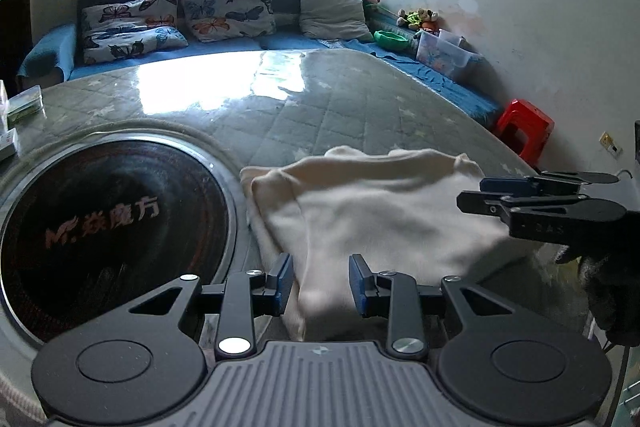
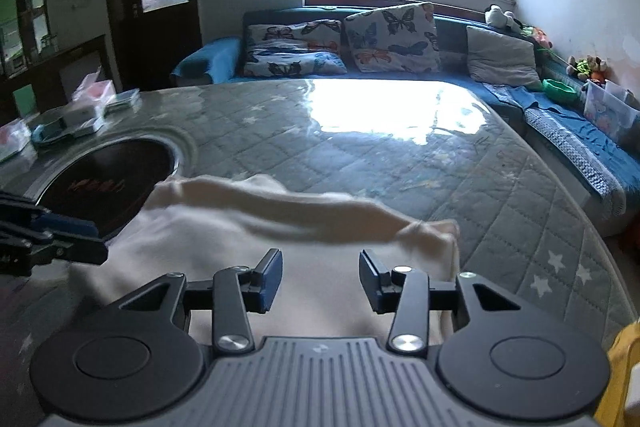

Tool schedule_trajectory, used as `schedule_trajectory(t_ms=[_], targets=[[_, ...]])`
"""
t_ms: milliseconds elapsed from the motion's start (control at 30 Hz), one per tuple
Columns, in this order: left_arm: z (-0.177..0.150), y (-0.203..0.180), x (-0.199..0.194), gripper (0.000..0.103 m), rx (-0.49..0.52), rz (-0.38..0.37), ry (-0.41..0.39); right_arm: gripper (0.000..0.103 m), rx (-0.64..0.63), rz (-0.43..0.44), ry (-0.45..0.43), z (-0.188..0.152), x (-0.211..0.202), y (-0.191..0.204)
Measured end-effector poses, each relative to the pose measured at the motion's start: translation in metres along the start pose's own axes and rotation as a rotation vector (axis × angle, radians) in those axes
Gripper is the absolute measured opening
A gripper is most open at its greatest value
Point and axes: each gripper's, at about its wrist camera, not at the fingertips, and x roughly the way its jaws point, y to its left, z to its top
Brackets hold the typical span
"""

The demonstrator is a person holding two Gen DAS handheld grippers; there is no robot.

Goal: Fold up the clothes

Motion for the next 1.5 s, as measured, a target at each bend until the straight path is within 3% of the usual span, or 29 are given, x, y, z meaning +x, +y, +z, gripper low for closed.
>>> schedule_trajectory(t_ms=[700, 1200, 1500], targets=[[-0.013, -0.011, 0.015, 0.034, 0.036, 0.021, 0.010, 0.046, 0.006, 0.006, 0.030, -0.032, -0.009, 0.013], [-0.012, -0.008, 0.012, 0.035, 0.033, 0.019, 0.004, 0.047, -0.032, 0.033, 0.041, -0.021, -0.004, 0.023], [-0.007, -0.003, 0.014, 0.035, 0.022, 0.012, 0.006, 0.047, 0.005, 0.031, 0.008, 0.014, 0.015, 0.014]])
